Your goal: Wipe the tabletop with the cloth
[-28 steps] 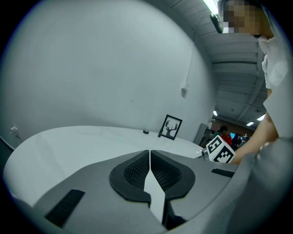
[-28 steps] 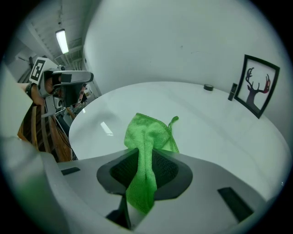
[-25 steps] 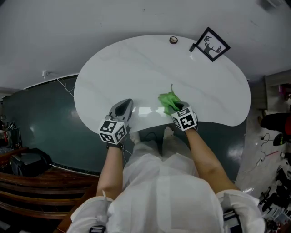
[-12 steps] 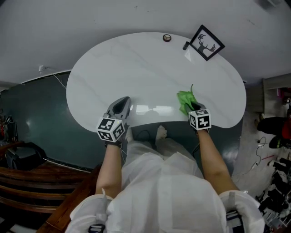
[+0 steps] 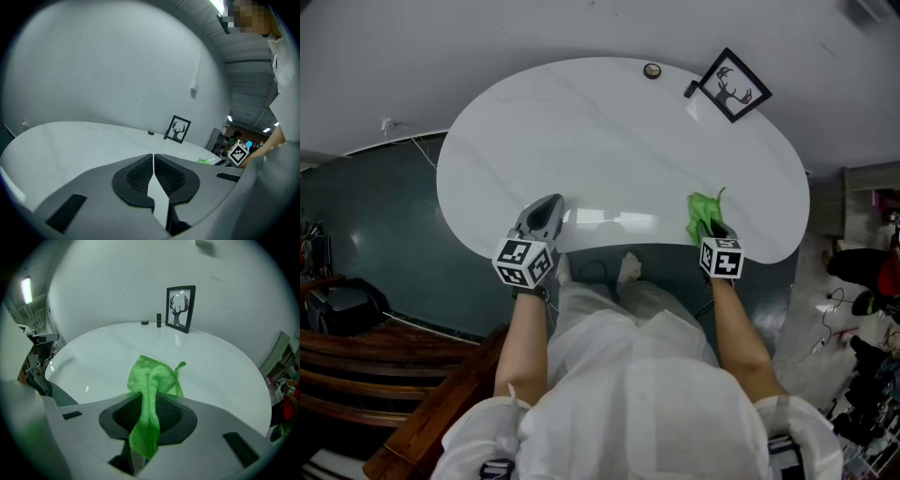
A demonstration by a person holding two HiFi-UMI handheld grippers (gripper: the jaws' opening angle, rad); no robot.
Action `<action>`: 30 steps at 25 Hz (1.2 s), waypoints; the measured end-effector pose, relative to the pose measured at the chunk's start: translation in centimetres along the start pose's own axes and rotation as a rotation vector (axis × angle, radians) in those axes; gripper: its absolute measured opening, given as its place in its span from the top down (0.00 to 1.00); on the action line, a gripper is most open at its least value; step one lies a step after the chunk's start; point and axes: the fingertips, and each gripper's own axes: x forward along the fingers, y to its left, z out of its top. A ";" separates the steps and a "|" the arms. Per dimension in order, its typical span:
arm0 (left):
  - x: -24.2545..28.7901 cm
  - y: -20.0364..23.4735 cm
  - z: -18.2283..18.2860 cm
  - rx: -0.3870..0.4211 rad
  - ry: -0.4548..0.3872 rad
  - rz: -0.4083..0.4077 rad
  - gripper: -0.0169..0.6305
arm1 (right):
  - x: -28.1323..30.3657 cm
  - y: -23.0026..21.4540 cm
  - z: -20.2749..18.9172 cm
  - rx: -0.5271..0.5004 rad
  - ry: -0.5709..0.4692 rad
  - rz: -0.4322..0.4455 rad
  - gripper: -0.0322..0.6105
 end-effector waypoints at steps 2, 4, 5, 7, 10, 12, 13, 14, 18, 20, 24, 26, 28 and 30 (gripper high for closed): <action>-0.5 0.4 -0.2 -0.005 -0.001 0.006 0.94 | -0.1 0.6 -0.3 0.000 0.001 -0.009 0.82; -1.0 0.9 -0.4 -0.009 0.000 0.010 0.94 | -0.1 1.5 -0.3 -0.006 0.006 -0.009 0.82; -1.2 1.1 -0.5 -0.010 0.001 0.012 0.94 | 0.0 1.9 -0.3 -0.012 0.011 -0.008 0.82; -1.6 1.6 -0.6 -0.012 0.003 0.014 0.94 | 0.2 2.9 -0.2 -0.029 0.022 -0.005 0.82; -2.4 2.5 -0.5 -0.014 0.004 0.014 0.94 | 0.5 5.0 0.1 -0.052 0.034 0.010 0.82; -3.0 3.3 -0.3 -0.015 0.003 0.016 0.94 | 0.7 6.6 0.4 -0.059 0.039 0.021 0.82; -3.3 3.7 -0.2 -0.014 0.003 0.018 0.94 | 0.9 7.4 0.6 -0.061 0.042 0.026 0.82; -3.6 4.2 -0.1 -0.014 0.003 0.022 0.94 | 1.0 8.2 0.7 -0.062 0.045 0.032 0.82; -5.0 6.2 0.4 -0.014 0.002 0.037 0.94 | 1.6 11.8 1.5 -0.075 0.047 0.059 0.82; -5.8 7.2 0.5 -0.017 0.001 0.045 0.94 | 1.9 13.7 1.9 -0.086 0.048 0.076 0.82; -7.3 9.0 0.4 -0.023 0.003 0.060 0.94 | 2.6 17.9 2.6 -0.126 0.054 0.121 0.82; -8.1 9.8 0.4 -0.026 0.003 0.068 0.94 | 2.9 20.1 3.0 -0.153 0.059 0.147 0.82; -8.8 10.7 0.4 -0.029 0.002 0.076 0.94 | 3.1 22.4 3.4 -0.183 0.061 0.174 0.82; -9.5 11.5 0.4 -0.032 0.000 0.085 0.94 | 3.4 24.5 3.7 -0.210 0.063 0.200 0.82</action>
